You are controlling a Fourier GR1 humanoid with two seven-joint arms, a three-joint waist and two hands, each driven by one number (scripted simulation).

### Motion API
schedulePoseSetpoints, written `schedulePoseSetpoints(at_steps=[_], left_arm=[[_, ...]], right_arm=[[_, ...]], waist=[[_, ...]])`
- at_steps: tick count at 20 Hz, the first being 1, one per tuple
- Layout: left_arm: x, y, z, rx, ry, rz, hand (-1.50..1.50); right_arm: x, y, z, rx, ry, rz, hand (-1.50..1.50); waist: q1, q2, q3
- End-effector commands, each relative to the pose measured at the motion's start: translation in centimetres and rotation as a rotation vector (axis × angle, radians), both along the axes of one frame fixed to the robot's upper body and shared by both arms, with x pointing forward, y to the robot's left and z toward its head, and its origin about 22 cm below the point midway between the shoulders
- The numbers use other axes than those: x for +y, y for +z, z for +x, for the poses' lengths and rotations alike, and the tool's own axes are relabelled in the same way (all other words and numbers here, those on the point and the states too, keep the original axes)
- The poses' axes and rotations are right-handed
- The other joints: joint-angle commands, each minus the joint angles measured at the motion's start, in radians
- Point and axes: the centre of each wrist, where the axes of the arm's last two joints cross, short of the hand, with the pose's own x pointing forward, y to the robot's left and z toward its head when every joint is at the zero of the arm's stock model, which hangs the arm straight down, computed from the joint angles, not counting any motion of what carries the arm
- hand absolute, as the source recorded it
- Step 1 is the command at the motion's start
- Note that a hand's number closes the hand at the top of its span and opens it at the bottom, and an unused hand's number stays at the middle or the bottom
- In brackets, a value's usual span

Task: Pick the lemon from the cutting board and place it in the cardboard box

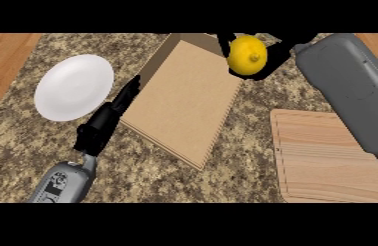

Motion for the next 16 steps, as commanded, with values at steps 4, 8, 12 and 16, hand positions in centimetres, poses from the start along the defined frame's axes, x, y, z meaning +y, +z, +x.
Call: schedulePoseSetpoints(at_steps=[4,8,12,16], left_arm=[[0.1,-0.5,-1.3,-0.013,0.003,-0.004,0.00],[0.8,0.4,0.7,-0.001,-0.007,-0.009,0.00],[0.2,0.3,0.2,0.020,-0.019,-0.006,0.00],[-0.5,0.0,0.1,0.003,-0.026,-0.010,0.00]], right_arm=[[5.4,-6.4,-0.4,-0.024,-0.009,-0.079,1.50],[4.4,-8.7,1.2,0.201,-0.064,-0.169,-1.50],[6.6,-9.6,1.5,0.274,-0.047,-0.220,-1.50],[4.7,-11.7,2.7,0.343,-0.008,-0.124,-1.50]], waist=[[0.001,-0.002,0.000],[0.002,0.003,0.000],[0.001,0.000,0.000],[0.015,0.009,0.000]])
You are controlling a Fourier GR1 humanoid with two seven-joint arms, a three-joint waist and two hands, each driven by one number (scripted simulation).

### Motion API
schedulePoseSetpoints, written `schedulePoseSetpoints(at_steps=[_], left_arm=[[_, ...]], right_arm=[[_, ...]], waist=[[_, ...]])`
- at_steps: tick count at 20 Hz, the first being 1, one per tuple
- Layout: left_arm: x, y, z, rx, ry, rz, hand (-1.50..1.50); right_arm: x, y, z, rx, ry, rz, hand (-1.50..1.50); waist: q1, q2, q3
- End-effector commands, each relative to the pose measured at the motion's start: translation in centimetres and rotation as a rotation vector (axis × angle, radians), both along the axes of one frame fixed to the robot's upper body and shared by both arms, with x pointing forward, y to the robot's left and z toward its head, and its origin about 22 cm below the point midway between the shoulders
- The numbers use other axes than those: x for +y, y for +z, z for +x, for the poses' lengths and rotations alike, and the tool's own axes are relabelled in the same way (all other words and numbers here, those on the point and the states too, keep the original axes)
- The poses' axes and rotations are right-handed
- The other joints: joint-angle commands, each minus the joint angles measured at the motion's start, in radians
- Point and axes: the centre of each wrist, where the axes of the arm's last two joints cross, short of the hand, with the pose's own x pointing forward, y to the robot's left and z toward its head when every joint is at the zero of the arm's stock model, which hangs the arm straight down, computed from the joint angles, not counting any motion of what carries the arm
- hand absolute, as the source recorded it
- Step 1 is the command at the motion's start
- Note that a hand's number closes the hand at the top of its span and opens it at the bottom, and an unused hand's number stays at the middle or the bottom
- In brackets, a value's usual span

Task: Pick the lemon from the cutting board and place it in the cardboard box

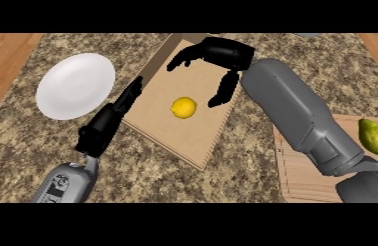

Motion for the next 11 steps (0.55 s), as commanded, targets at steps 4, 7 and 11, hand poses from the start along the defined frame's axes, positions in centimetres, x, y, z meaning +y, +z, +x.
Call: schedulePoseSetpoints(at_steps=[4,7,11], left_arm=[[-1.6,0.1,-0.4,0.006,0.000,-0.009,0.00],[-1.3,1.0,0.3,-0.006,-0.007,-0.007,0.00],[-0.3,0.2,1.1,-0.020,-0.017,0.006,0.00]], right_arm=[[-1.7,-1.3,1.4,0.247,-0.025,0.288,-1.50],[-1.9,-0.1,2.1,0.381,-0.053,0.420,-1.50],[-5.2,3.0,3.6,0.497,-0.086,0.511,-1.50]], waist=[[0.013,0.006,0.001],[0.012,0.008,0.001],[0.018,0.016,0.000]])
